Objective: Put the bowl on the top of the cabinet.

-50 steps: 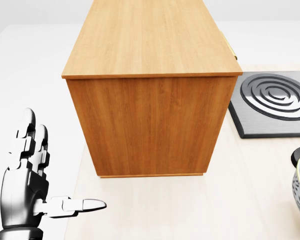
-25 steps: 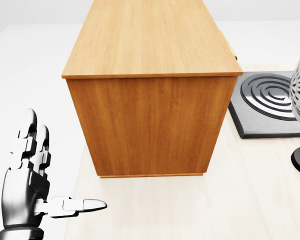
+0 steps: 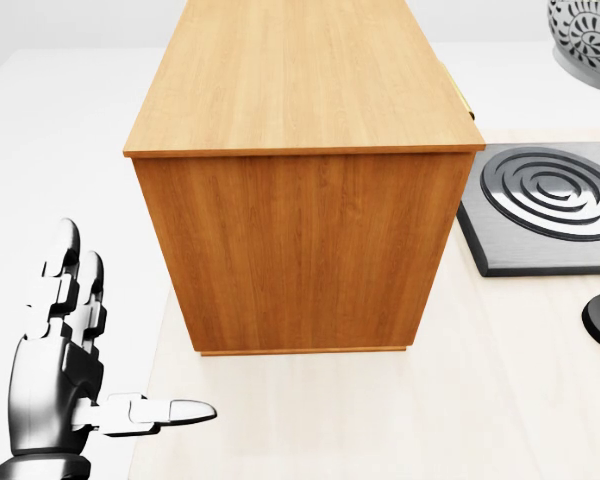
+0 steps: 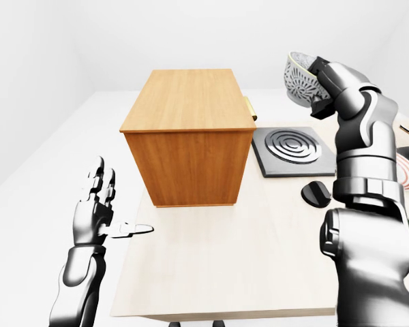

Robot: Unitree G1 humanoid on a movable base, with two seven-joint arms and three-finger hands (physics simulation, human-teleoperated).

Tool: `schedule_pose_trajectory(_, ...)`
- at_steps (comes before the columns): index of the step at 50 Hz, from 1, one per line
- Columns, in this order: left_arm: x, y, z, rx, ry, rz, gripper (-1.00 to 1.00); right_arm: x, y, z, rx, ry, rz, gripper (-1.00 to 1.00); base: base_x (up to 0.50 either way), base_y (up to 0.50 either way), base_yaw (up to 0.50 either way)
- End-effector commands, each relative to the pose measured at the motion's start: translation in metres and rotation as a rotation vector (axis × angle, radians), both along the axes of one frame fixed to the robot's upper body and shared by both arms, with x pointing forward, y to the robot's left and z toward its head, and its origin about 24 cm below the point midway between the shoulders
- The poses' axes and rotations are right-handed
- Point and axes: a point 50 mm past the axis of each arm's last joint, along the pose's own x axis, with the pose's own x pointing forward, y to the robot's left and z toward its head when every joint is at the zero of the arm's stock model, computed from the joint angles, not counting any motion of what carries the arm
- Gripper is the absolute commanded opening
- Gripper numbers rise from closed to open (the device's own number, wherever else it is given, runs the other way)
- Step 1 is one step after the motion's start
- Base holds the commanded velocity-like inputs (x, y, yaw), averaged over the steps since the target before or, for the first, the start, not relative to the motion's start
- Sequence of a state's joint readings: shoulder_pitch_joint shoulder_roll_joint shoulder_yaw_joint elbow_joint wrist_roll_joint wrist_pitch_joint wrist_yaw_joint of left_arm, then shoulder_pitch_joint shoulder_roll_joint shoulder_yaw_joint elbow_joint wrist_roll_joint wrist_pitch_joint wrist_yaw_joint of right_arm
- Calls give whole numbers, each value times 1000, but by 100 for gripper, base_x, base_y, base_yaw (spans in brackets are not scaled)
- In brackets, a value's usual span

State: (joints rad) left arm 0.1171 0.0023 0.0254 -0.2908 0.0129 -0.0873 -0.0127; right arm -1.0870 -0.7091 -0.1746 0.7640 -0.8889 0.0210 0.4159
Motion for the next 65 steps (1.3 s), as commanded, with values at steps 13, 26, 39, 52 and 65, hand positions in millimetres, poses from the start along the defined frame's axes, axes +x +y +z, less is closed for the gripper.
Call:
schedule_pose_trajectory(13,1,1,2,-7,-7,-2,100,25,39,74,-109,-85,-108,-100,0,0,0)
schedule_pose_trajectory(26,3,2,-1,-14,2,2,100,25,75,108,-176,-183,-72,-100,0,0,0)
schedule_pose_trajectory(39,2,1,1,-13,-4,-2,100,28,129,126,-233,-227,52,-100,0,0,0)
schedule_pose_trajectory(52,1,0,1,-8,-3,-11,100,28,179,130,-247,-247,172,-100,0,0,0)
schedule_pose_trajectory(65,1,1,0,-8,-1,-16,100,32,206,117,-223,-235,243,-100,0,0,0)
